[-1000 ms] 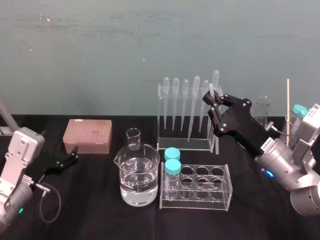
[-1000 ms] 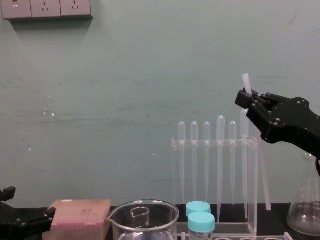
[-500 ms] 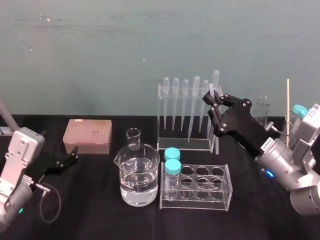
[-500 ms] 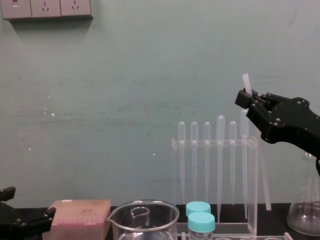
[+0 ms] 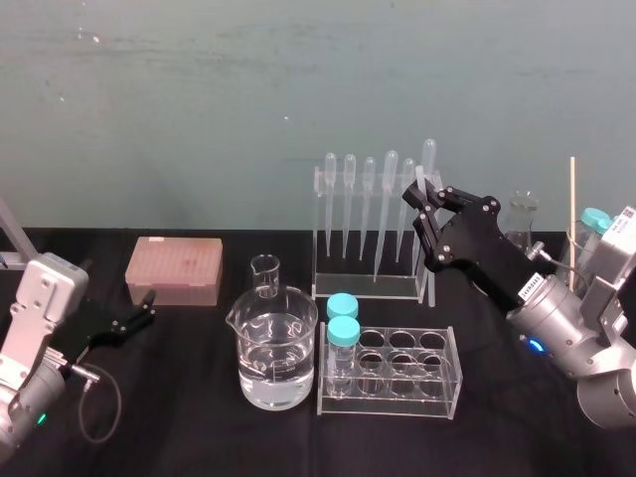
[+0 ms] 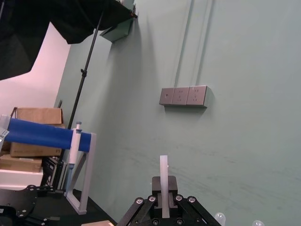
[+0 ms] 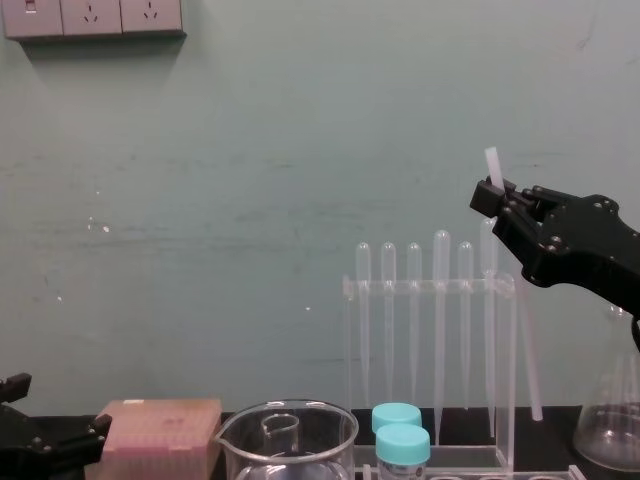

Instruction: Pick up the stirring rod with one hand, then place it down.

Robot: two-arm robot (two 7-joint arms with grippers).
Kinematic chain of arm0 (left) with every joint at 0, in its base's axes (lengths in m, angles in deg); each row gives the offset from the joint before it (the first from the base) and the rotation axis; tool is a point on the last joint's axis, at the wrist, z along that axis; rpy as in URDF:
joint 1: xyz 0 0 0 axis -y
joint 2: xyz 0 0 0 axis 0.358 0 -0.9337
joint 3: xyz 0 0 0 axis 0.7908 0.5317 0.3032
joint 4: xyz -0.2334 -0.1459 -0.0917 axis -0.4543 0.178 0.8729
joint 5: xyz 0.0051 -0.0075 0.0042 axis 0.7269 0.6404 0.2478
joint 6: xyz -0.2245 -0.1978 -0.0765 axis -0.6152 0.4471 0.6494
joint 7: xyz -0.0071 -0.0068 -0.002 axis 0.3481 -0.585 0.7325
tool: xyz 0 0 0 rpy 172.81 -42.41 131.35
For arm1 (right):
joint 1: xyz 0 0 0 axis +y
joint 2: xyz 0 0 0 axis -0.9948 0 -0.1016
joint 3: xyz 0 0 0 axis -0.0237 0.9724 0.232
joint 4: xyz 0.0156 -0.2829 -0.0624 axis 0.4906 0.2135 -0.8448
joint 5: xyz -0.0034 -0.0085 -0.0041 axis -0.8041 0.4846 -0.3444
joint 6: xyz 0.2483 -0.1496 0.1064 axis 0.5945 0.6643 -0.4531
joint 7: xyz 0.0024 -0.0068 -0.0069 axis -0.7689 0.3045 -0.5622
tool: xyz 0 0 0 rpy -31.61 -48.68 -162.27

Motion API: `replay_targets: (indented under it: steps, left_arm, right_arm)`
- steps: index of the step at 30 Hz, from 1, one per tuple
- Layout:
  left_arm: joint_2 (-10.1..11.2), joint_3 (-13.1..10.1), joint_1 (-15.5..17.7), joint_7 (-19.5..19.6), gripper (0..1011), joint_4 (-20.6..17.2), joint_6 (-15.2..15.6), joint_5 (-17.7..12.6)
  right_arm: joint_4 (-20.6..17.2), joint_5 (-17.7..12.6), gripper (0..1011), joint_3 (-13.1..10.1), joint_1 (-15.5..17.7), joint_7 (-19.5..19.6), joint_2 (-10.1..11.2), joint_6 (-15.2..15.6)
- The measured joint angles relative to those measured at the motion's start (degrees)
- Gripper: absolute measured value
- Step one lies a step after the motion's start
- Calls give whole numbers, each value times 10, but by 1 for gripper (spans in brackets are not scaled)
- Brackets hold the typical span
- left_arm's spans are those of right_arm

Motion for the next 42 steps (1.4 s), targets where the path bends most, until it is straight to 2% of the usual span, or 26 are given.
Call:
replay_targets:
  steps: [42]
  left_arm:
    - [0,0,0,0,1000,0,0,0]
  right_arm:
    - [0,0,70,0,0,0,0,0]
